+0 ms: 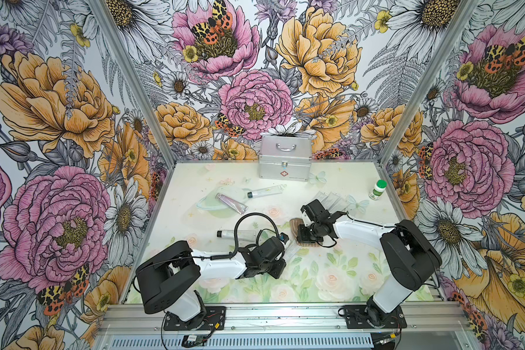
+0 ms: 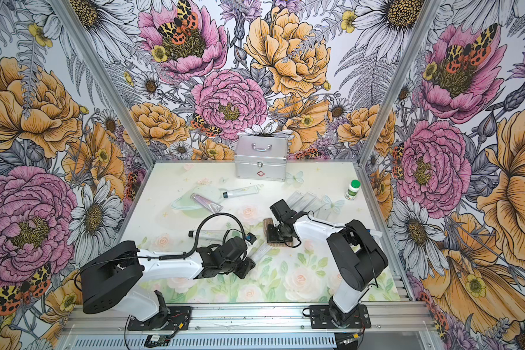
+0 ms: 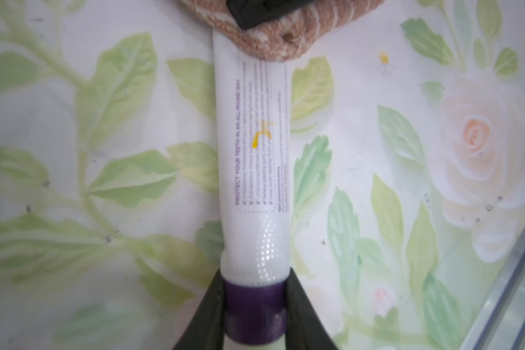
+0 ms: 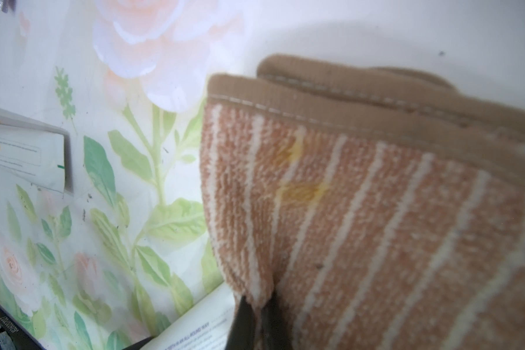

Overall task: Wipe the surface of the toothpaste tube
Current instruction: Wipe the dirt from the toothpaste tube.

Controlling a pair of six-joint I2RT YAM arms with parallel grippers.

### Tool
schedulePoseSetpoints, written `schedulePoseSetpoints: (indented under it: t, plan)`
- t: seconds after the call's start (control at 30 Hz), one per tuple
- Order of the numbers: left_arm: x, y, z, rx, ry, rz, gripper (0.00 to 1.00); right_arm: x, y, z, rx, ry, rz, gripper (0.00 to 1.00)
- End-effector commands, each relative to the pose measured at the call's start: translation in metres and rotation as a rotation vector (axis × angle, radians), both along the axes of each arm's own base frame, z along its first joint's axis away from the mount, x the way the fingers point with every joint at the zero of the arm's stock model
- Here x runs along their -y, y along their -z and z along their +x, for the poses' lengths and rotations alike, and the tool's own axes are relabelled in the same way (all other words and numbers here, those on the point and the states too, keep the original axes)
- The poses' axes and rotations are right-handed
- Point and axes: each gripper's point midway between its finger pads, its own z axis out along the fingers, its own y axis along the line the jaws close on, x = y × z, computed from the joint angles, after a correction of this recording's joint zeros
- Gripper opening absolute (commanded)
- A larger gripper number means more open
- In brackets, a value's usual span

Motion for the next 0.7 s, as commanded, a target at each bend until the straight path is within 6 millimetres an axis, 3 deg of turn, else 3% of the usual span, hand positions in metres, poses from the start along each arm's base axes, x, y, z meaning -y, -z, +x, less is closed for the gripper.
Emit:
schedulePoseSetpoints:
  t: [0.0, 0.2, 0.37, 0.5, 0.67]
  plan:
    - [-0.011, 0.004, 0.002, 0.0, -0.033, 0.015, 0.27, 0.015, 0.027, -0.039, -0.134, -0.045, -0.122, 0.0]
    - [-0.013, 0.006, 0.004, 0.003, -0.052, -0.002, 0.27, -0.018, 0.008, -0.063, -0.168, -0.116, -0.006, 0.0]
    - [-0.013, 0.006, 0.008, 0.013, -0.061, -0.009, 0.27, -0.026, 0.005, -0.08, -0.195, -0.14, 0.022, 0.0]
    - [-0.012, 0.004, 0.009, 0.02, -0.063, -0.02, 0.26, -0.018, 0.019, -0.086, -0.213, -0.146, -0.021, 0.0]
    - [-0.013, 0.004, 0.008, 0.021, -0.065, -0.022, 0.26, 0.02, 0.04, -0.066, -0.178, -0.087, -0.178, 0.0]
